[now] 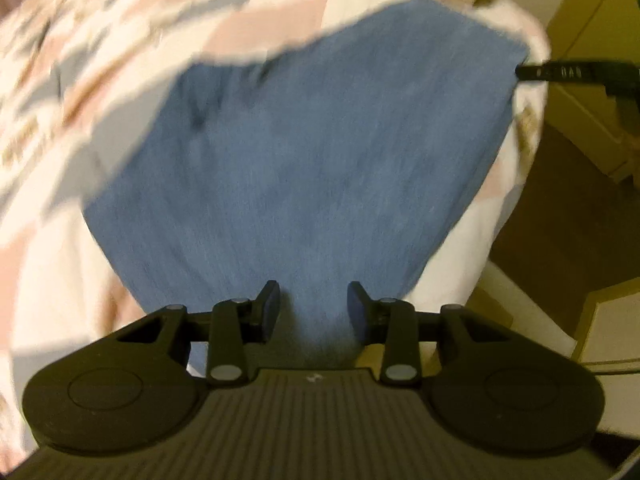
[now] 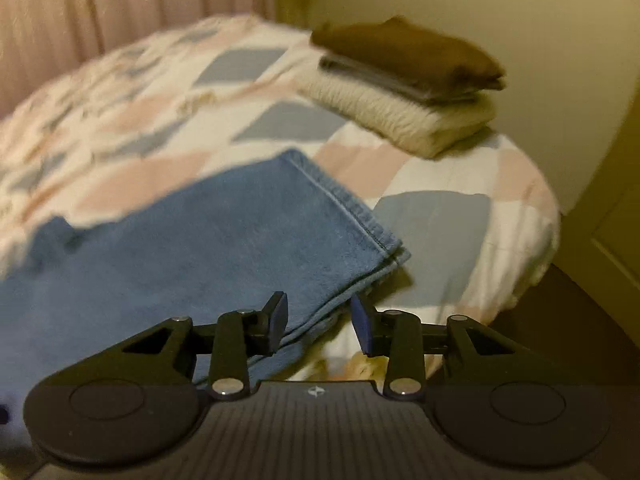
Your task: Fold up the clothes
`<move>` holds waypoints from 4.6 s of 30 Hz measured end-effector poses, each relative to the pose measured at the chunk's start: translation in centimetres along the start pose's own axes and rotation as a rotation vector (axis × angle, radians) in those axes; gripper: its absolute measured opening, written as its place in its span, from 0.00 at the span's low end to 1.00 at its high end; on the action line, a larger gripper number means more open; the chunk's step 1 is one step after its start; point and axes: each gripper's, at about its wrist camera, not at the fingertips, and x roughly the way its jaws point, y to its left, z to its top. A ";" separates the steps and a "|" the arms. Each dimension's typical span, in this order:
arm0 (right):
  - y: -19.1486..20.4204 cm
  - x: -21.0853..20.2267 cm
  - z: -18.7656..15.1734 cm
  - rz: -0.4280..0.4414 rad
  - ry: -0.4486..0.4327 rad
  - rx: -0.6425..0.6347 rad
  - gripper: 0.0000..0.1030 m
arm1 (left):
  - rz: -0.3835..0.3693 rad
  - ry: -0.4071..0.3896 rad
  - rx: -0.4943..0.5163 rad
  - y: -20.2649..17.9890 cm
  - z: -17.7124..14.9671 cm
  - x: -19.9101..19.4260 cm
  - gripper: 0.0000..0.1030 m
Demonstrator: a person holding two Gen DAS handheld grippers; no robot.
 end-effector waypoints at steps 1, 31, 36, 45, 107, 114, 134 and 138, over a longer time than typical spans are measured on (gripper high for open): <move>0.5 -1.3 -0.4 -0.012 0.001 0.028 0.39 | -0.013 -0.016 0.015 0.3 0.6 -0.9 0.32; 22.0 -27.7 -7.1 -0.139 -0.115 0.379 0.68 | -0.092 -0.316 0.356 6.2 -3.2 -25.1 0.50; 22.8 -27.6 -8.2 -0.135 -0.082 0.362 0.70 | -0.085 -0.295 0.369 5.9 -4.0 -24.7 0.54; 24.5 -26.7 -10.6 -0.137 -0.005 0.328 0.74 | -0.070 -0.188 0.388 6.2 -6.5 -21.9 0.56; 38.4 1.3 -21.1 -0.412 0.132 -1.003 0.38 | 0.339 -0.571 2.104 15.7 -11.6 9.7 0.41; 30.2 -3.9 -11.8 0.005 0.175 -0.606 0.20 | 0.150 -0.398 2.026 13.8 -7.9 4.7 0.21; -8.5 6.7 9.2 0.524 0.369 0.127 0.17 | -0.093 -0.310 1.069 -10.4 28.2 -1.5 0.37; -9.6 11.0 8.9 0.511 0.439 0.114 0.17 | -0.173 -0.277 0.559 -9.7 31.3 0.6 0.37</move>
